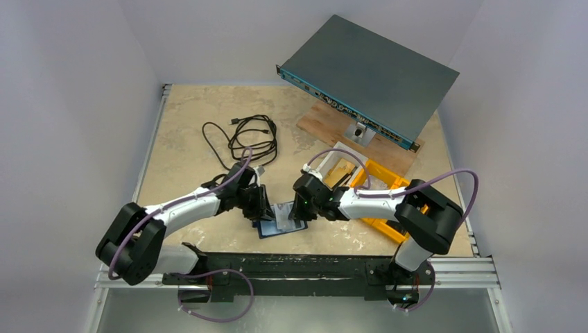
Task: Take the credit cards out of the card holder
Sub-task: Remove the credit card from the card holder.
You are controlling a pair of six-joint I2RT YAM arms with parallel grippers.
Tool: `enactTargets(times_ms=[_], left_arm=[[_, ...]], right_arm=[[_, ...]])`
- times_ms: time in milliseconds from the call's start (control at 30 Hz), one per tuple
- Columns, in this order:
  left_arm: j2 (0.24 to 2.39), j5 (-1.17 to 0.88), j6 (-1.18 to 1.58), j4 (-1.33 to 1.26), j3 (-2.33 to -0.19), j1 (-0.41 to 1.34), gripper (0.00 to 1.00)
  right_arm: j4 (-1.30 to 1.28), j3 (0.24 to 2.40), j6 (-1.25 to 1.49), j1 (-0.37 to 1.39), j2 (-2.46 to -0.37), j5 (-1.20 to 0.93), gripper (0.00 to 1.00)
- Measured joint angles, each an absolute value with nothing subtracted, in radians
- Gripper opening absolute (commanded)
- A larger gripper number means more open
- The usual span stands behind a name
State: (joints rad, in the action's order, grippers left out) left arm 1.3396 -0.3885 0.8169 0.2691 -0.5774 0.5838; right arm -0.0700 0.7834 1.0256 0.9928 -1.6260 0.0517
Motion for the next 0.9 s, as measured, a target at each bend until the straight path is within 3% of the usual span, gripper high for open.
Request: enactTargets(times_ms=[233,533,900], left_arm=[[1.246,-0.389,0.812,0.300,-0.575,0.576,0.19],[1.281,-0.396,0.820,0.274,-0.543,0.569,0.17],[1.322,-0.415,0.839,0.199,-0.490,0.562,0.24]], right_arm=[[-0.014,0.781,1.036,0.992,-1.650,0.027,0.00],[-0.002,0.778,1.037,0.992,-1.653,0.023,0.00],[-0.002,0.778,1.037,0.992,-1.654,0.023,0.00]])
